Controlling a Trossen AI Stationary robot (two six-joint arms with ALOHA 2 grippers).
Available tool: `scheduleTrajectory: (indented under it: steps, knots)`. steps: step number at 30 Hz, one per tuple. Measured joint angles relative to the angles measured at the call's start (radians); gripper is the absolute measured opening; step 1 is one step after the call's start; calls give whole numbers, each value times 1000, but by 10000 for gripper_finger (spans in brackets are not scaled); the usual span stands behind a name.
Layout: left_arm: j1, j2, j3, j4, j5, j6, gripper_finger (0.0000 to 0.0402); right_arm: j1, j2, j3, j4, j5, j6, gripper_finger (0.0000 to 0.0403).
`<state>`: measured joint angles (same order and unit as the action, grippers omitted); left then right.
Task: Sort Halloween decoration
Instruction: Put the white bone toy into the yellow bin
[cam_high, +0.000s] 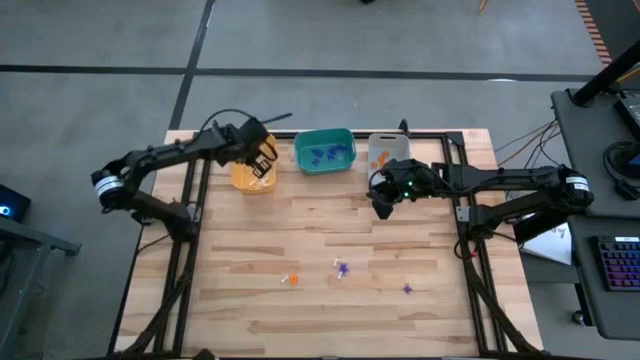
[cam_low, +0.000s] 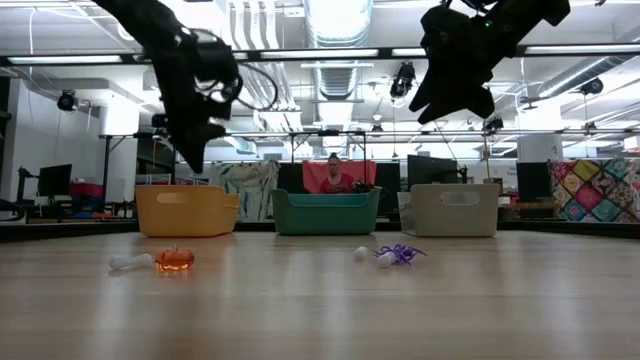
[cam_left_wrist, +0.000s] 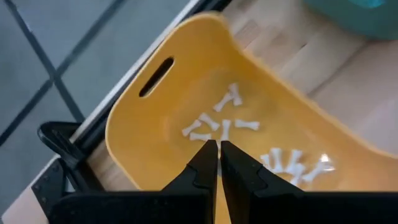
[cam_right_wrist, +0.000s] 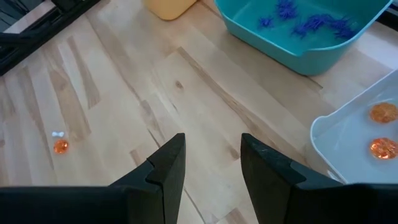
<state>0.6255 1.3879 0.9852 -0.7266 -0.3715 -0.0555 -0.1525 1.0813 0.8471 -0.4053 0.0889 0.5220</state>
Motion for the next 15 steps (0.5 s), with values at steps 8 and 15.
scheduleTrajectory:
  steps: [8, 15]
  knots:
    - [51, 129, 0, 41, -10, 26, 0, 5, 0, 0, 0, 24, 1, 141]
    - [49, 164, 0, 101, -11, 44, 0, 25, 0, 0, 0, 44, 2, 141]
